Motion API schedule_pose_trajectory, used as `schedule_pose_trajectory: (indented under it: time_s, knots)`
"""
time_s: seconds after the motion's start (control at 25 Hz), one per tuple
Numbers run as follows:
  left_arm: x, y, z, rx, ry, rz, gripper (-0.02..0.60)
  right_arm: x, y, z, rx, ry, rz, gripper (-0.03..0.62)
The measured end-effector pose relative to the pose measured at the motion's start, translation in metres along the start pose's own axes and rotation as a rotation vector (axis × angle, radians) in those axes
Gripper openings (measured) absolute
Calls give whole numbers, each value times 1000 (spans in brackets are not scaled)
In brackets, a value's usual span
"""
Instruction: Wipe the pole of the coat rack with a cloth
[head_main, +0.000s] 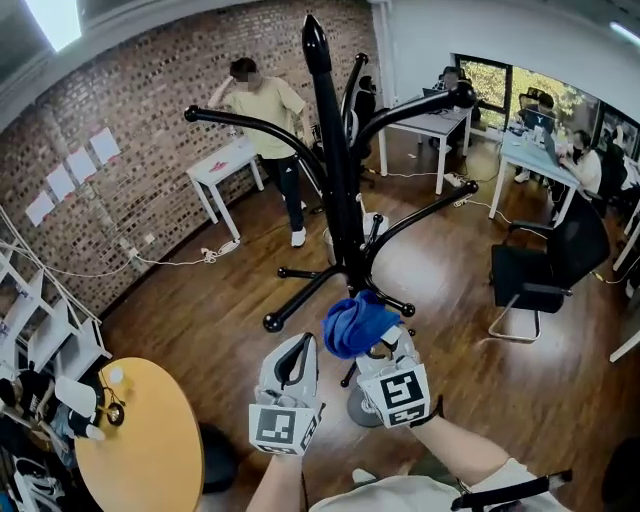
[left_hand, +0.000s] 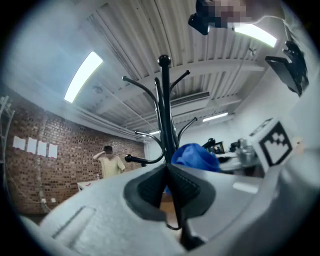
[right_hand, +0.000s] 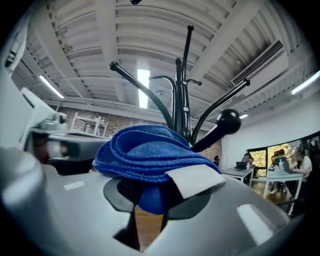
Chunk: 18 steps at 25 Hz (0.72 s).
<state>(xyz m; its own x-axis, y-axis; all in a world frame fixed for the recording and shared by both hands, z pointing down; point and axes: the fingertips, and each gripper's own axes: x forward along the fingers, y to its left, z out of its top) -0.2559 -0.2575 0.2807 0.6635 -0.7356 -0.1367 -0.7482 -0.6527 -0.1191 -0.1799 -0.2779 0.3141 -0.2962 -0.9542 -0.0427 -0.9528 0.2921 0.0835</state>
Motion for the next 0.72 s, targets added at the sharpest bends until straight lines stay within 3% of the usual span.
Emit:
schedule_pose_trajectory:
  time_s: [0.12,0.28,0.56,0.64,0.72]
  knots:
    - [-5,-10,-10,-15,26,-3,2,25,-16,8,80,13,-27,109]
    - [-13,-22,-8,-22,34,-14,2,27,-10,-14,2,7,-47,110]
    - [-8,-18,-6,3,54,20,2,27,29,-223,-27,433,72,110]
    - [0,-23,-11,10,63,24,2,18,26,-229,16,410,122,110]
    - [10,-28,-14,15,69,41,2,6,16,-194,29,288,172,110]
